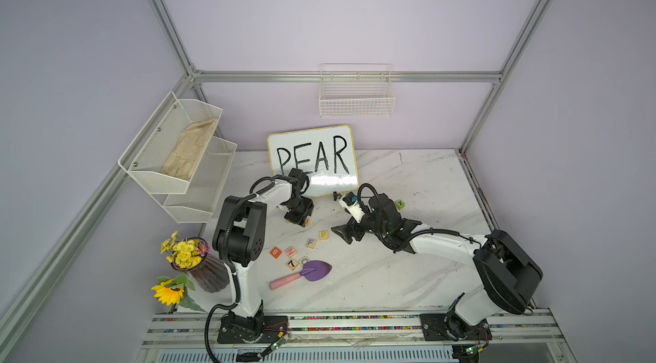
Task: Spell the uppercase word “pear” with letter blocks
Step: Pick up the letter block from the center of the board.
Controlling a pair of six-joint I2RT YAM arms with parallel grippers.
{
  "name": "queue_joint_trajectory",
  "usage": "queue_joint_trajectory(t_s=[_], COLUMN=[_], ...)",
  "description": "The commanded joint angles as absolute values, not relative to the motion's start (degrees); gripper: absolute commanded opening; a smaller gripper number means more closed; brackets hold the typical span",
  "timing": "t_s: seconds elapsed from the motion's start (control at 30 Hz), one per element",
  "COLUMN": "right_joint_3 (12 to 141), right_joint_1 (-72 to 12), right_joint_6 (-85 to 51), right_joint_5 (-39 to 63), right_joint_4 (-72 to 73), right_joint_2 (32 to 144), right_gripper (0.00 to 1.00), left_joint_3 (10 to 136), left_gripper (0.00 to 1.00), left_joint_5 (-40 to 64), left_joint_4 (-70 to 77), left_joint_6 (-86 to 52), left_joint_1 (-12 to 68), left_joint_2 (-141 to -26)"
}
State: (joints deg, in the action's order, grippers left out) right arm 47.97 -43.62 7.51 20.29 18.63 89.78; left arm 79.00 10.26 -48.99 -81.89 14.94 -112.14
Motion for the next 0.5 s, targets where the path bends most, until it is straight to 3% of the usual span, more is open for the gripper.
queue_joint_trajectory(t_s=[0.0,0.47], right_joint_3=[47.11,46.93], right_joint_1=[-43.24,-43.07], right_joint_6=[7.57,7.48], right_joint_5=[20.21,20.06], right_joint_4=[20.21,20.48], right_joint_2=[88.37,88.42], right_gripper=[0.95,0.95], left_joint_3=[82.05,81.66], left_gripper=[0.48,0.47], left_joint_5=[10.53,10.63], left_joint_4=[-49.75,-49.75], left_joint_6=[-81.56,-80.79], left_joint_1=[14.41,14.41], left_joint_2=[-111.93,-112.74])
